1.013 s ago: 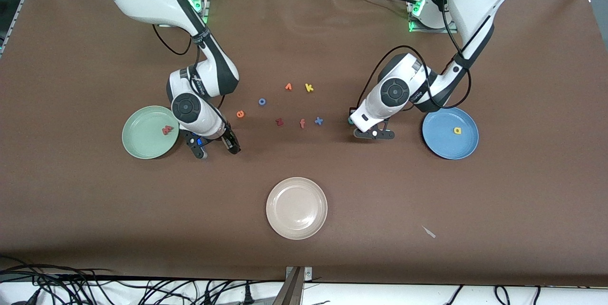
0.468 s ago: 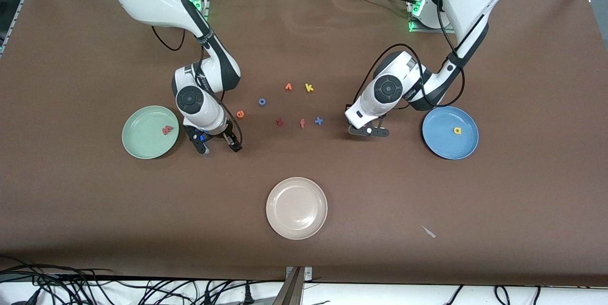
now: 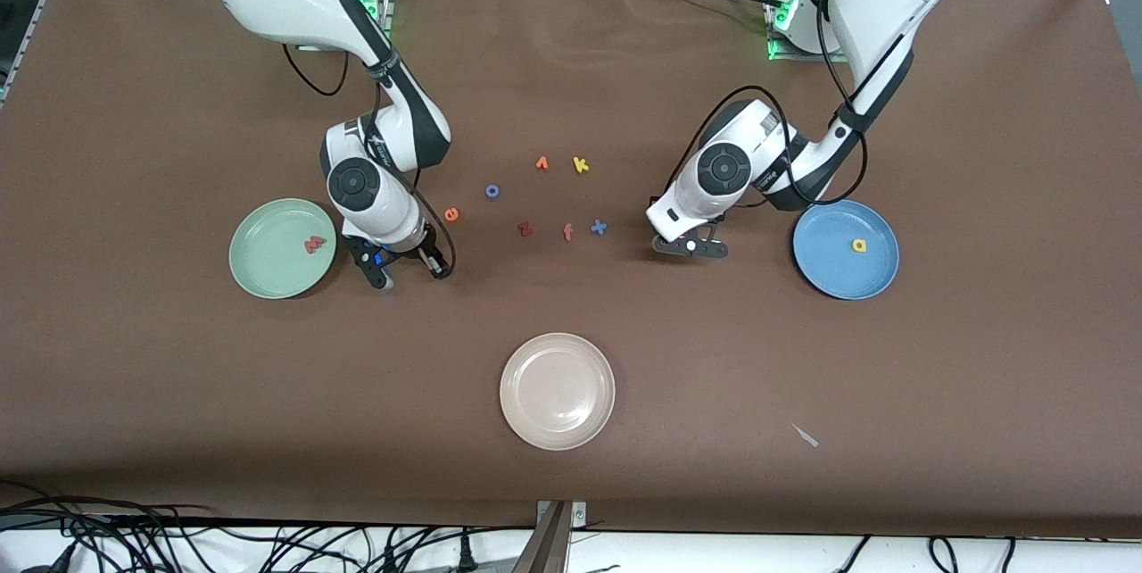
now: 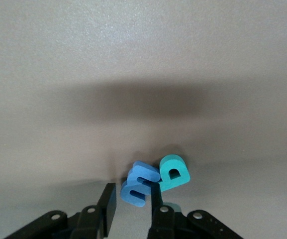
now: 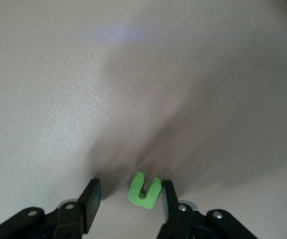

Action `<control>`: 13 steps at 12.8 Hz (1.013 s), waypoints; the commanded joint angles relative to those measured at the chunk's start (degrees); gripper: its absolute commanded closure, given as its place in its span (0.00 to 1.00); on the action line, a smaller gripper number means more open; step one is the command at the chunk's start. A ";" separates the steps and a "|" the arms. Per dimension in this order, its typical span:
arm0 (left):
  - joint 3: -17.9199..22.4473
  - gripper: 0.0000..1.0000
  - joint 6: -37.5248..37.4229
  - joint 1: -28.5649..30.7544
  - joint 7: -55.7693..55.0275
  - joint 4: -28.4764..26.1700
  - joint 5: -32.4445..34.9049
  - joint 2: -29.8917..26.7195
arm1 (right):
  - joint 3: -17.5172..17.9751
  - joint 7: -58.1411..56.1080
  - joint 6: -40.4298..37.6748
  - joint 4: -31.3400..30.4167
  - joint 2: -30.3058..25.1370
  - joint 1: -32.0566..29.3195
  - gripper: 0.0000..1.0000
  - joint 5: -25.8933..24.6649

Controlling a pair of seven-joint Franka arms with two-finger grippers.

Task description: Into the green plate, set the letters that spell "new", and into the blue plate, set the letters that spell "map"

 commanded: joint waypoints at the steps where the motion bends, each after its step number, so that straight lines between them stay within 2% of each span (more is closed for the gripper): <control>1: 0.12 0.64 0.79 -0.12 -0.86 -0.17 2.17 0.53 | -0.33 -2.08 0.43 -1.49 -0.78 0.23 0.46 0.18; 6: 0.12 0.59 0.79 -0.47 -1.48 0.00 2.17 0.61 | -0.42 -2.26 0.43 -1.57 -0.70 0.23 0.73 0.19; 8: 0.12 0.56 0.79 -0.73 -2.35 0.26 2.17 0.88 | -0.42 -2.35 0.43 -1.49 -0.70 0.23 0.88 0.19; 9: 0.12 0.55 0.79 -0.73 -2.36 0.18 2.17 0.88 | -0.42 -2.52 0.35 -0.88 -0.70 0.23 0.99 0.10; 11: 0.12 0.52 0.79 -0.73 -2.53 0.26 2.17 0.88 | -0.68 -5.93 -7.08 1.84 -2.36 -0.04 1.00 0.18; 13: 0.12 0.52 0.79 -0.74 -2.62 0.35 2.52 1.32 | -3.22 -13.99 -15.18 2.47 -4.99 -0.12 1.00 0.19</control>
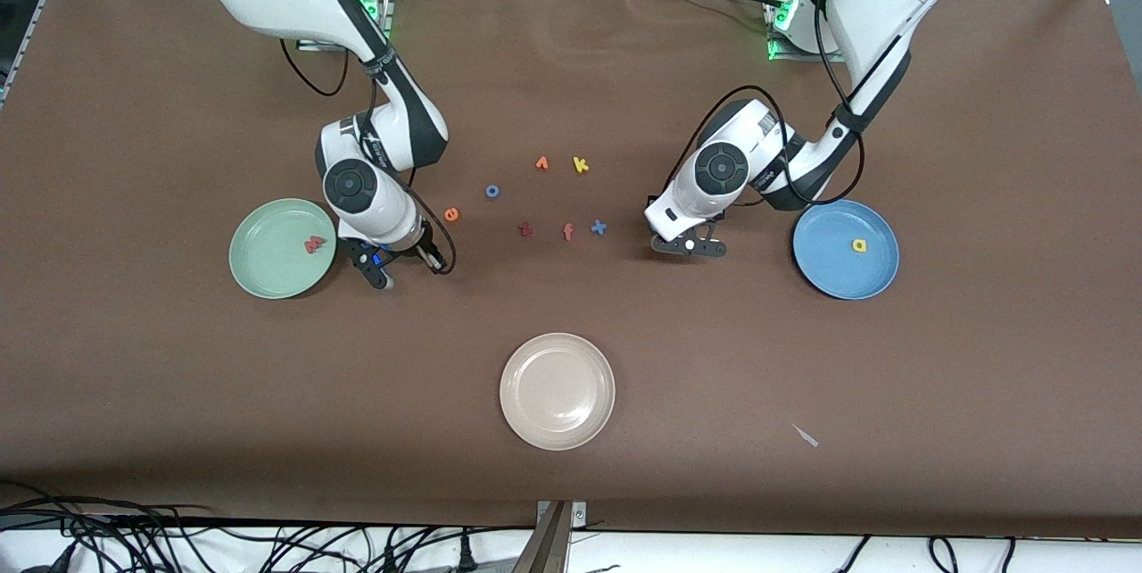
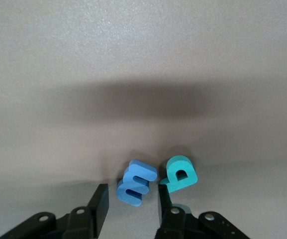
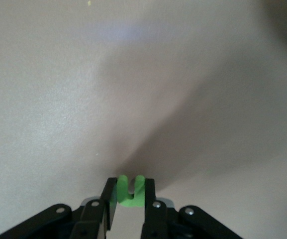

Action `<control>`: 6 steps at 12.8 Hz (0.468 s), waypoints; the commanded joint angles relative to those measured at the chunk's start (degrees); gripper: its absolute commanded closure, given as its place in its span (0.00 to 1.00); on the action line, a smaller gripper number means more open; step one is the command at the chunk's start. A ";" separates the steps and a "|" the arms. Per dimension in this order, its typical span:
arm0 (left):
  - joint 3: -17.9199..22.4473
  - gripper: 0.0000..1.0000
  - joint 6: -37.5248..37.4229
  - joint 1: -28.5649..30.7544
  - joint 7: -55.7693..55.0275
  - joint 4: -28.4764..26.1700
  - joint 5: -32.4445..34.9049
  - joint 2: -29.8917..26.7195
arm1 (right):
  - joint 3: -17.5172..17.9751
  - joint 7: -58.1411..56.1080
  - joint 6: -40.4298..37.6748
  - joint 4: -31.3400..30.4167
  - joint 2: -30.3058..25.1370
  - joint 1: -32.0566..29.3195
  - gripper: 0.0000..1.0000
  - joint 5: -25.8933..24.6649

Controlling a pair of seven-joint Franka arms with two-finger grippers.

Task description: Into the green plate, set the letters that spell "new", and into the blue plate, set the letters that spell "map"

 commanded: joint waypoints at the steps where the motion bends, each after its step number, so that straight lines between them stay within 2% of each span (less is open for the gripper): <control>1: 0.12 0.52 0.69 -0.39 -1.70 0.35 3.22 1.11 | -3.16 -10.45 -8.22 -0.06 -4.63 -0.15 1.00 0.22; 3: 0.55 0.54 0.69 -0.31 -1.70 0.70 3.48 1.20 | -5.63 -19.93 -10.51 -2.25 -7.53 -0.15 1.00 0.13; 6: 1.08 0.54 0.69 -0.31 -1.70 0.61 4.19 1.81 | -9.58 -32.07 -8.52 -9.36 -12.27 -0.15 1.00 -2.50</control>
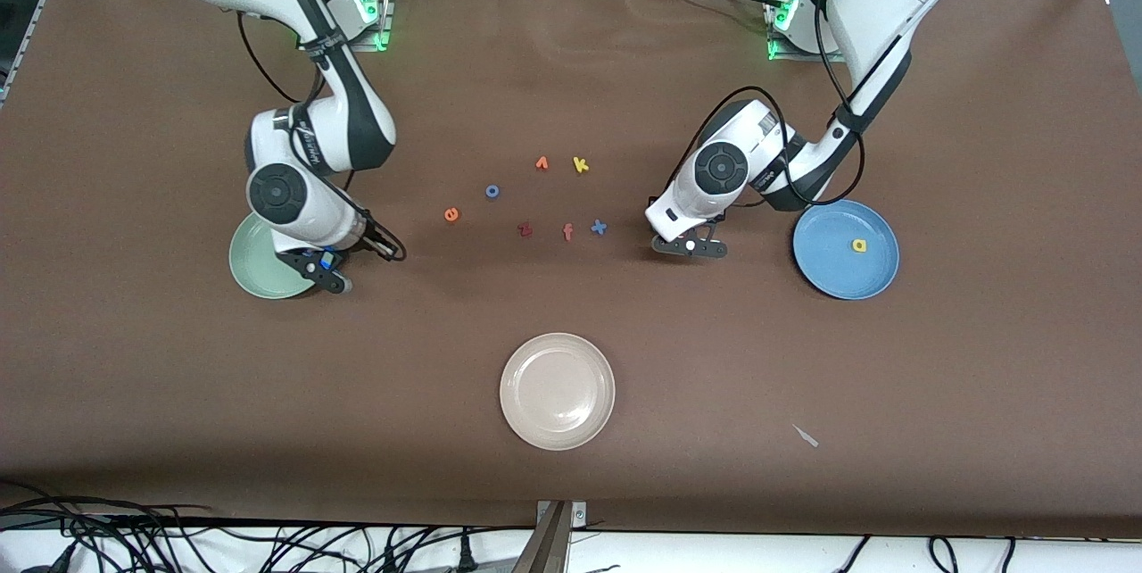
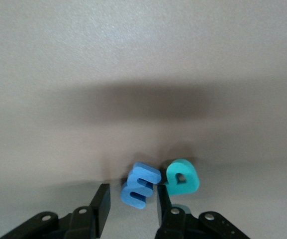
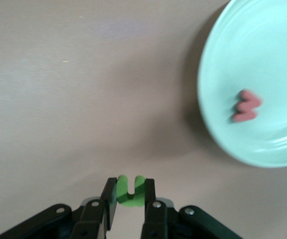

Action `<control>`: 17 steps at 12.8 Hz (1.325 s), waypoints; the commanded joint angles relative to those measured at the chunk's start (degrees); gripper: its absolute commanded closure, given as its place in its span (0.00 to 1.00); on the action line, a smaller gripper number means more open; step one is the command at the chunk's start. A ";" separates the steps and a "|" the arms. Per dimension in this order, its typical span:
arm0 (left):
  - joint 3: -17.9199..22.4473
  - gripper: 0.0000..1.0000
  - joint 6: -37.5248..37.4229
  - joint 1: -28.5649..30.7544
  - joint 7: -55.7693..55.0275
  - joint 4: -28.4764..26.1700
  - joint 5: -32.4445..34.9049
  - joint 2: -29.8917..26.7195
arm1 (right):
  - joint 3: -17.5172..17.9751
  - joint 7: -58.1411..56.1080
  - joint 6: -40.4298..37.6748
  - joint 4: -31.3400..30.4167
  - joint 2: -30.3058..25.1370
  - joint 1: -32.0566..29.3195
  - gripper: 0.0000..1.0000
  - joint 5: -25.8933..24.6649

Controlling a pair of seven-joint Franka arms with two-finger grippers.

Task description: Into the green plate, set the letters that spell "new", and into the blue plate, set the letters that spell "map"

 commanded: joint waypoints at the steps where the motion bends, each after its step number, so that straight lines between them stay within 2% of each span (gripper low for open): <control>1: 0.60 0.54 0.61 0.37 -1.41 0.47 2.72 1.73 | -3.14 -9.55 3.85 -9.10 -6.17 0.14 1.00 -2.64; 3: 0.60 0.54 0.52 0.55 -1.41 0.47 2.72 1.64 | -6.38 -17.80 9.12 -13.95 -7.76 0.14 1.00 -2.74; 5: 0.60 0.54 0.52 0.46 -1.50 0.56 2.72 1.64 | -10.34 -28.07 10.28 -14.67 -7.77 0.14 1.00 -2.74; 7: 0.60 0.62 0.60 0.29 -1.50 0.74 2.72 1.64 | -13.25 -35.05 11.85 -14.49 -6.55 -0.12 0.99 -2.22; 8: 0.60 0.62 0.60 0.37 -1.50 1.26 2.72 1.64 | -13.26 -35.59 12.82 -14.41 -5.67 -0.39 0.69 -2.21; 9: 0.60 0.62 0.60 0.29 -1.58 1.61 2.63 1.64 | -13.26 -34.55 12.75 -14.14 -5.14 -0.39 0.15 -1.43; 10: 0.60 0.62 0.60 0.20 -1.58 1.70 2.63 1.73 | -13.26 -34.02 12.40 -13.88 -5.13 -0.39 0.00 -1.25; 12: 0.60 0.62 0.60 0.03 -1.67 1.97 2.72 1.99 | -12.82 -29.82 10.91 -12.65 -5.31 -0.04 0.00 -1.24; 13: 0.60 0.71 0.60 0.02 -1.59 1.97 2.72 1.99 | -12.38 -26.75 8.20 -11.34 -5.48 0.31 0.00 -1.24; 14: 0.60 0.77 0.60 0.02 -1.58 1.97 2.72 1.99 | -10.29 -22.63 5.83 -9.85 -5.57 0.31 0.00 -0.72; 17: 0.60 0.94 0.52 0.20 -1.58 1.97 2.72 1.91 | -3.96 -10.06 6.06 -8.52 -5.22 0.32 0.00 0.78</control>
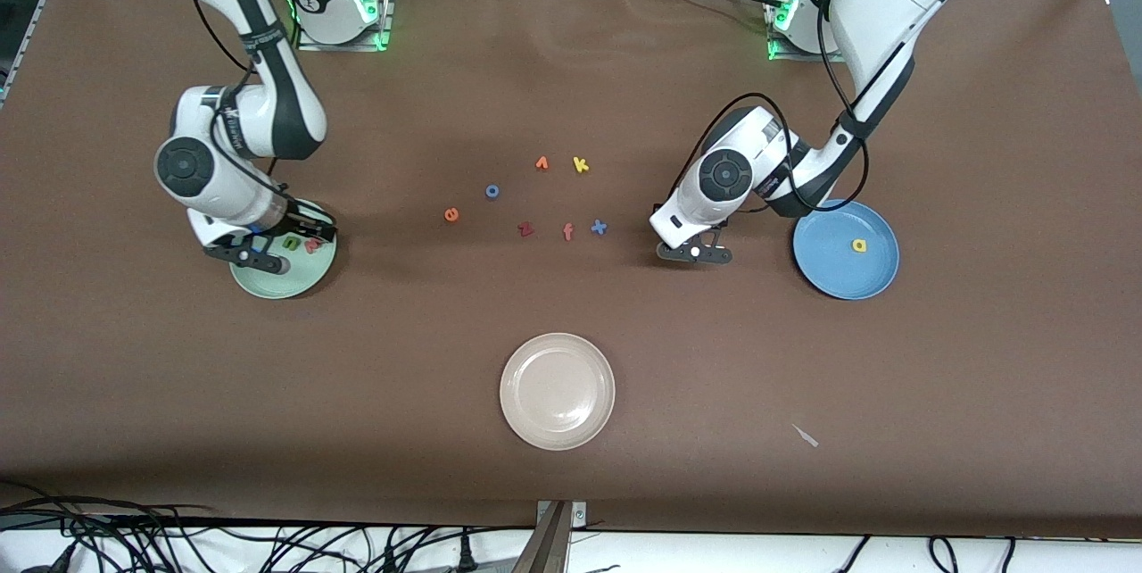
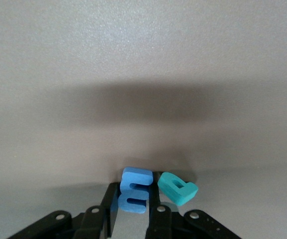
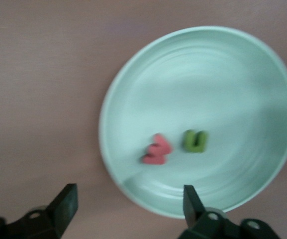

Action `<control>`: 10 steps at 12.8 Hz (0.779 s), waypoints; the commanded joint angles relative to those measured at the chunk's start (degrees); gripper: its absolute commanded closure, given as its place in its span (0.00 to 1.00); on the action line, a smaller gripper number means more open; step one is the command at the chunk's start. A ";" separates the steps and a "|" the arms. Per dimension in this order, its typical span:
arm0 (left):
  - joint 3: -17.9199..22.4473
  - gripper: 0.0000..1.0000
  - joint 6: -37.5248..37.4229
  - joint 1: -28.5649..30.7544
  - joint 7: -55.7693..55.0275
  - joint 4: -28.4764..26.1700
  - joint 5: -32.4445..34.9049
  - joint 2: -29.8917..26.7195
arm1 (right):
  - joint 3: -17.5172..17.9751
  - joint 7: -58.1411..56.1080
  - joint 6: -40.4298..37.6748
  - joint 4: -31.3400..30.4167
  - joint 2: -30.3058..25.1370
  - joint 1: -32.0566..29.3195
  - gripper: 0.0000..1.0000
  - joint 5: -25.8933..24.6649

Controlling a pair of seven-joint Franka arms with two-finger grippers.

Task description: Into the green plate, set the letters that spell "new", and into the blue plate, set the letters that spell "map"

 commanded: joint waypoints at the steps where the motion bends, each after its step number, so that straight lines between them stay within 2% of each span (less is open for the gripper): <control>1: 0.12 0.98 0.00 0.25 -1.20 1.04 2.17 0.78 | 4.46 10.01 -0.87 1.75 0.29 0.14 0.00 0.94; 3: 0.04 0.98 -2.44 1.39 -0.86 2.00 1.73 -1.75 | 7.10 17.56 0.52 3.15 1.87 0.14 0.00 1.98; 6: -0.76 0.98 -18.94 3.85 2.21 9.97 1.02 -3.36 | 11.76 26.71 3.59 4.04 3.98 0.22 0.00 4.28; 8: -0.76 0.98 -23.37 6.39 5.63 13.07 -1.60 -3.79 | 14.84 33.12 7.46 4.04 5.91 0.31 0.00 4.28; 10: -0.76 0.98 -27.14 10.25 10.19 13.17 -1.70 -5.63 | 15.73 37.36 8.27 4.04 6.71 1.88 0.00 4.28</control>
